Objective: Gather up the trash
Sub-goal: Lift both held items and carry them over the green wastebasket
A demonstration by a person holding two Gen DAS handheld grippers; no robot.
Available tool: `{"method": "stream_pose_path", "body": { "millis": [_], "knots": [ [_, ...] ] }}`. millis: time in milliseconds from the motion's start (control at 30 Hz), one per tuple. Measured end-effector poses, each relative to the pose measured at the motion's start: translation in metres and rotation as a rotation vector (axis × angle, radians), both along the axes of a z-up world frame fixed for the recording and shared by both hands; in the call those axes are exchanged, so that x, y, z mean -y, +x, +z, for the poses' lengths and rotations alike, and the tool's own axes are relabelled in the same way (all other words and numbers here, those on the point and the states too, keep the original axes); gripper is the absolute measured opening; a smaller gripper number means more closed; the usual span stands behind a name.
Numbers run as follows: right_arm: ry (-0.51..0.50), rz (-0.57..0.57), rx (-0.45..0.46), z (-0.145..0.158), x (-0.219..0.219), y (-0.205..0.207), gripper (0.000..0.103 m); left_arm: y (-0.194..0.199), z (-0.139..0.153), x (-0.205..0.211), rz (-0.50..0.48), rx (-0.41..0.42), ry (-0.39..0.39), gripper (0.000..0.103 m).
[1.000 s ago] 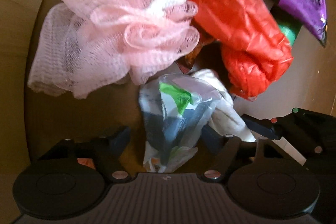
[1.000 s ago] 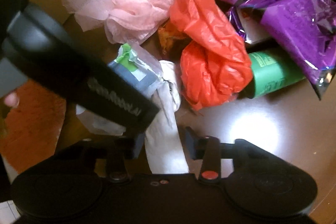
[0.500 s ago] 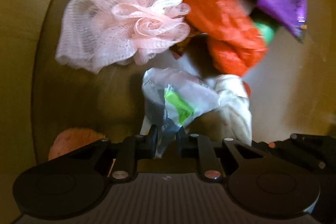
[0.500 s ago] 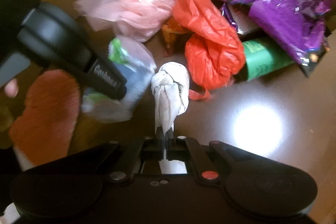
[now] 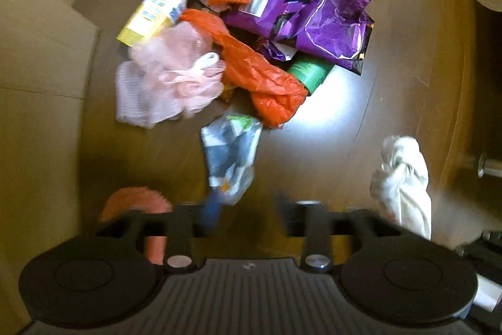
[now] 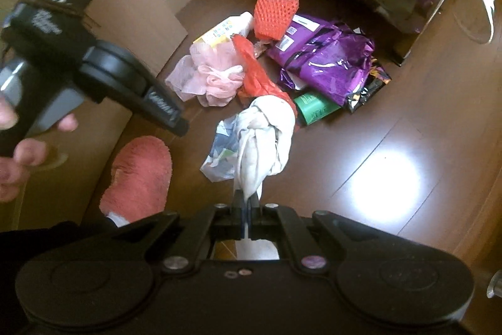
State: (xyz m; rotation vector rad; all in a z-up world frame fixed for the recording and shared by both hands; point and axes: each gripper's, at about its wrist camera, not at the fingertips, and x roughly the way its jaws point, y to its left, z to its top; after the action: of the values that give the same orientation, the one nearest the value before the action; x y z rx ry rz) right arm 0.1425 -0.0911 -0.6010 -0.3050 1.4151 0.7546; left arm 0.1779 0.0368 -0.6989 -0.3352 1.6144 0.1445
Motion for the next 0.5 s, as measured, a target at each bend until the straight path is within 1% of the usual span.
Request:
{"method": "stream_pose_path", "body": {
  "millis": [33,67,100,133,200,267,300,367,433,467,500],
  "knots": [
    [0.0,-0.001,0.003,-0.014,0.001,0.002,0.001,0.001,-0.011,0.001,0.016,0.016,0.002,0.086],
    [-0.001,-0.003,0.007,-0.017,0.003,0.003,0.001,0.003,-0.027,0.003,0.022,0.033,0.01,0.086],
    [-0.002,-0.006,0.011,-0.031,0.005,0.004,0.001,0.004,-0.042,0.005,0.02,0.032,0.016,0.086],
    [-0.003,-0.012,0.011,-0.044,0.006,0.006,0.001,0.002,-0.054,0.007,0.021,0.022,0.021,0.086],
    [-0.012,-0.028,0.005,-0.066,0.009,0.007,0.001,0.003,-0.089,0.007,0.029,0.001,0.036,0.086],
    [-0.019,-0.036,0.001,-0.09,0.013,0.009,0.001,0.003,-0.118,0.004,0.031,-0.013,0.07,0.086],
    [-0.02,-0.037,-0.002,-0.098,0.015,0.009,0.001,0.002,-0.131,0.003,0.036,-0.022,0.086,0.086],
    [-0.026,-0.033,-0.005,-0.111,0.019,0.007,0.001,-0.001,-0.149,-0.001,0.056,-0.032,0.088,0.086],
    [-0.034,-0.03,-0.009,-0.124,0.023,0.006,0.001,-0.004,-0.162,-0.004,0.064,-0.035,0.077,0.084],
    [-0.039,-0.029,-0.011,-0.129,0.025,0.005,0.001,-0.005,-0.166,-0.004,0.061,-0.037,0.075,0.081],
    [-0.041,-0.036,-0.026,-0.132,0.026,0.004,0.001,-0.007,-0.17,-0.005,0.056,-0.041,0.069,0.068]
  ]
}}
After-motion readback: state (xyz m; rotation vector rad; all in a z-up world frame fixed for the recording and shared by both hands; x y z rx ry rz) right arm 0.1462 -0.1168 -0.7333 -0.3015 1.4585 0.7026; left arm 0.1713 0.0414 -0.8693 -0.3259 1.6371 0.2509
